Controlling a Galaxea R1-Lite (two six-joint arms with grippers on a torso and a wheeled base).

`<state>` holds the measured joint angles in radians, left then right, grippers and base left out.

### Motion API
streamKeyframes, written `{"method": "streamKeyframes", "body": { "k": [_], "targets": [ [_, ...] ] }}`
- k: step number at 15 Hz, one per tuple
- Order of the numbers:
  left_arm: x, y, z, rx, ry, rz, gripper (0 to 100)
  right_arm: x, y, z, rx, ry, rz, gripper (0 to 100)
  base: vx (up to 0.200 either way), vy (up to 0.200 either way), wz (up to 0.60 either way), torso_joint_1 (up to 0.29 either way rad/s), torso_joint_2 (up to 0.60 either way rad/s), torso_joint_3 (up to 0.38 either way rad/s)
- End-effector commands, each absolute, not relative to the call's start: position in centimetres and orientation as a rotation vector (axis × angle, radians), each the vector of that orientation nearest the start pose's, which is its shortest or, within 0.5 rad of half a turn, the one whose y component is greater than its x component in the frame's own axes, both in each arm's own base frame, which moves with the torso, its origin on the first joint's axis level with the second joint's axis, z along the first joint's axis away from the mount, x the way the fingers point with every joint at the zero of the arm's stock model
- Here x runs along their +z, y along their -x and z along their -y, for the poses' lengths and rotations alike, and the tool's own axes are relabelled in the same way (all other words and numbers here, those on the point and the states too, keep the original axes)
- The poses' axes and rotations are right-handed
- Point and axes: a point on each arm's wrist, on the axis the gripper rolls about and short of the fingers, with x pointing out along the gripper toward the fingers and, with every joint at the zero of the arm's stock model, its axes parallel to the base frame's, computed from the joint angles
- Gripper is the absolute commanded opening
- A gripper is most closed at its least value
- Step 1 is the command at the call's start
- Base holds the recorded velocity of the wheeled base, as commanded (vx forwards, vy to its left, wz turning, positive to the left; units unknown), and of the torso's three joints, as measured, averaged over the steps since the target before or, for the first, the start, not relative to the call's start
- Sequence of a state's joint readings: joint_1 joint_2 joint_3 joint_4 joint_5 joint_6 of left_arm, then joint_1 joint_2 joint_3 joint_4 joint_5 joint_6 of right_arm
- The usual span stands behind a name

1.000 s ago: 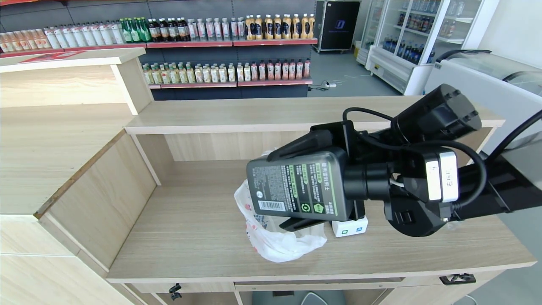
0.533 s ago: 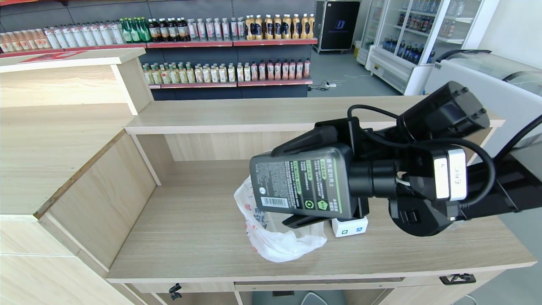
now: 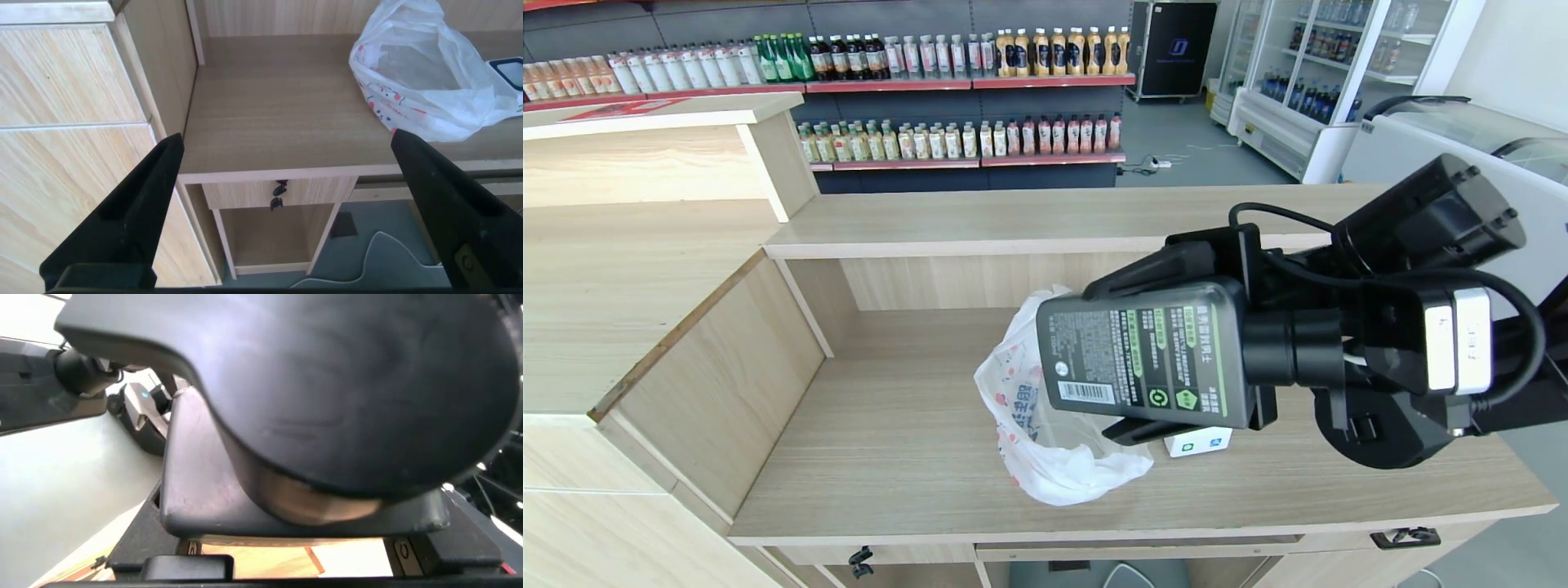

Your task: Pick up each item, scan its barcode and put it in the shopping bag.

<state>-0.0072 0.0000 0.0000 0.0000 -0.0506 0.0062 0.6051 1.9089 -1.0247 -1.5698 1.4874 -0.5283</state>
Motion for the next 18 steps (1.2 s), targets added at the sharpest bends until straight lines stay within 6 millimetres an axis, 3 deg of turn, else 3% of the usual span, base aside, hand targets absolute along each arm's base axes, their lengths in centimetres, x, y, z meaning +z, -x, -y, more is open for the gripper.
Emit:
{"method": "streamKeyframes", "body": {
  "k": [1, 3, 5, 7, 9, 11, 13, 18],
  "targets": [
    [7.5, 2.3, 0.1, -0.058, -0.006, 0.0, 100, 27.2, -24.6, -19.0, 1.666, 0.63, 1.24, 0, 0.0, 0.0, 0.0, 0.0, 0.0, 0.0],
    [7.6, 2.3, 0.1, -0.058, -0.006, -0.001, 100, 29.4, -22.6, -16.7, 1.317, 0.455, 1.027, 0, 0.0, 0.0, 0.0, 0.0, 0.0, 0.0],
    [7.5, 2.3, 0.1, -0.058, -0.006, 0.0, 100, 31.5, -21.2, -12.4, 0.912, 0.324, 0.786, 0, 0.0, 0.0, 0.0, 0.0, 0.0, 0.0],
    [7.6, 2.3, 0.1, -0.057, -0.006, -0.001, 100, 32.0, -20.2, -6.8, 0.661, 0.184, 0.523, 0, 0.0, 0.0, 0.0, 0.0, 0.0, 0.0],
    [7.6, 2.3, 0.1, -0.058, -0.008, -0.001, 100, 30.7, -19.9, -3.8, 0.547, 0.098, 0.321, 0, 0.0, 0.0, 0.0, 0.0, 0.0, 0.0],
    [7.5, 2.3, 0.1, -0.058, -0.008, 0.0, 100, 27.9, -20.2, -1.1, 0.425, -0.046, 0.162, 0, 0.0, 0.0, 0.0, 0.0, 0.0, 0.0],
    [7.6, 2.3, 0.1, -0.058, -0.006, -0.001, 100, 25.7, -20.4, -0.4, 0.396, -0.166, 0.066, 0, 0.0, 0.0, 0.0, 0.0, 0.0, 0.0],
    [7.5, 2.3, 0.1, -0.058, -0.006, 0.0, 100, 21.7, -23.3, 2.0, 0.276, -0.2, -0.09, 0, 0.0, 0.0, 0.0, 0.0, 0.0, 0.0]
  ]
}}
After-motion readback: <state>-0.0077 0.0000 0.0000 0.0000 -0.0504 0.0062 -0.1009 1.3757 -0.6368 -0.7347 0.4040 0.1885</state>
